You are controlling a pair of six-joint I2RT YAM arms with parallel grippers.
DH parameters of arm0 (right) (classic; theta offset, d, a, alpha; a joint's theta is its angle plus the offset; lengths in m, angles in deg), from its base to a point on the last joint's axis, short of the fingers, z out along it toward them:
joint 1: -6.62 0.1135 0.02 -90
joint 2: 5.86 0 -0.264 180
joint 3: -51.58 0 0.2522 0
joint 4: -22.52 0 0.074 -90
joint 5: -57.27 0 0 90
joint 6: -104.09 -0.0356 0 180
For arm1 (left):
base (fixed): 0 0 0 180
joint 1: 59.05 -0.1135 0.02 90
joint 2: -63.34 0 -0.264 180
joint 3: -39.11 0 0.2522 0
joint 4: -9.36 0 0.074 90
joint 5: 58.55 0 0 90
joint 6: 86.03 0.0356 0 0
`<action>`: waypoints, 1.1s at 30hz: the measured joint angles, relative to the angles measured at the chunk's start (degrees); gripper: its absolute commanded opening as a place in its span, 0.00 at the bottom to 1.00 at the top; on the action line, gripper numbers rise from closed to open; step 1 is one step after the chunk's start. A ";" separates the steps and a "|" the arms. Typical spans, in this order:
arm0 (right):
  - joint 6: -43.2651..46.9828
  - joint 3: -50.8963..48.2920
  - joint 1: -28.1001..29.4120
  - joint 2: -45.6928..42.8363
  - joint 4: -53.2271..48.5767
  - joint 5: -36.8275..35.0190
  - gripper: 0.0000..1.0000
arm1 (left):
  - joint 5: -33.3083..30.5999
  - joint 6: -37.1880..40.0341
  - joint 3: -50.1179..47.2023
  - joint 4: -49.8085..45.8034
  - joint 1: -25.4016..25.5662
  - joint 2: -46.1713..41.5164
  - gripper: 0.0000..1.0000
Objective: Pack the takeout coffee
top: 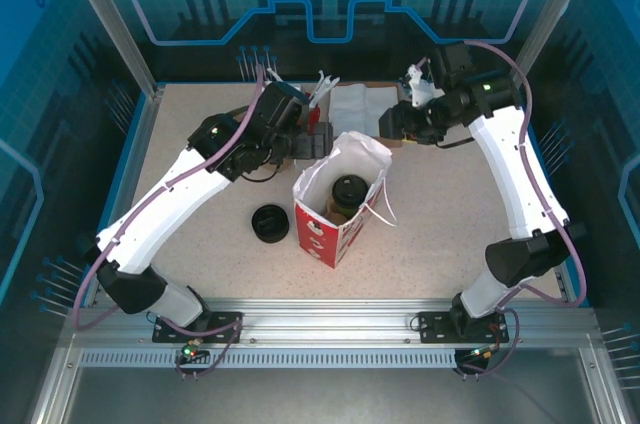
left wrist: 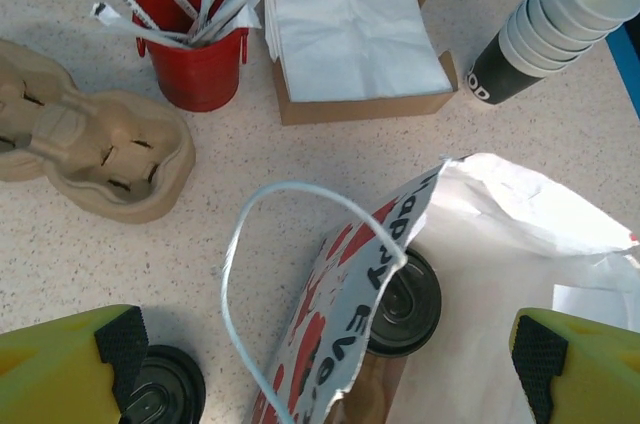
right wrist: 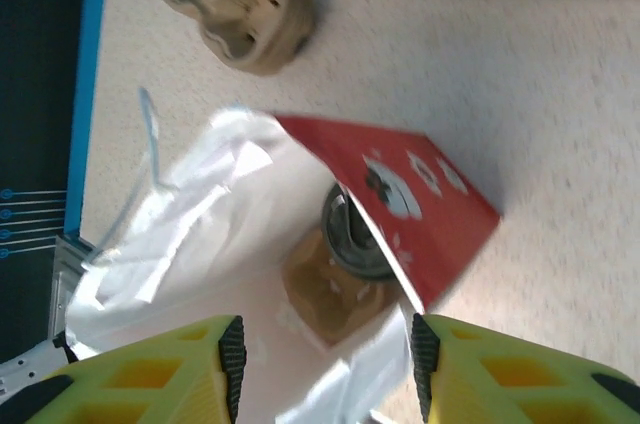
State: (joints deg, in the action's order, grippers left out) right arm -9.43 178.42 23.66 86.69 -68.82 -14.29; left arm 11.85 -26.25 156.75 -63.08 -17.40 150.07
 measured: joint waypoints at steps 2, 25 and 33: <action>-3.10 -2.97 0.00 -2.08 -1.97 -0.02 0.49 | 1.95 -0.66 -1.84 -0.11 -0.57 -0.13 0.94; -17.00 -21.22 3.28 -9.40 5.70 2.60 0.52 | 19.17 -11.47 -19.85 4.55 1.11 -6.34 0.85; -16.55 -17.79 3.28 -5.95 6.60 3.28 0.52 | 22.49 -14.56 -24.28 9.44 4.66 -9.09 0.85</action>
State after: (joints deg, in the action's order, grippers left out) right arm -25.98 160.63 26.94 80.75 -62.22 -11.01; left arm 34.34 -40.81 132.47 -53.63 -12.75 140.98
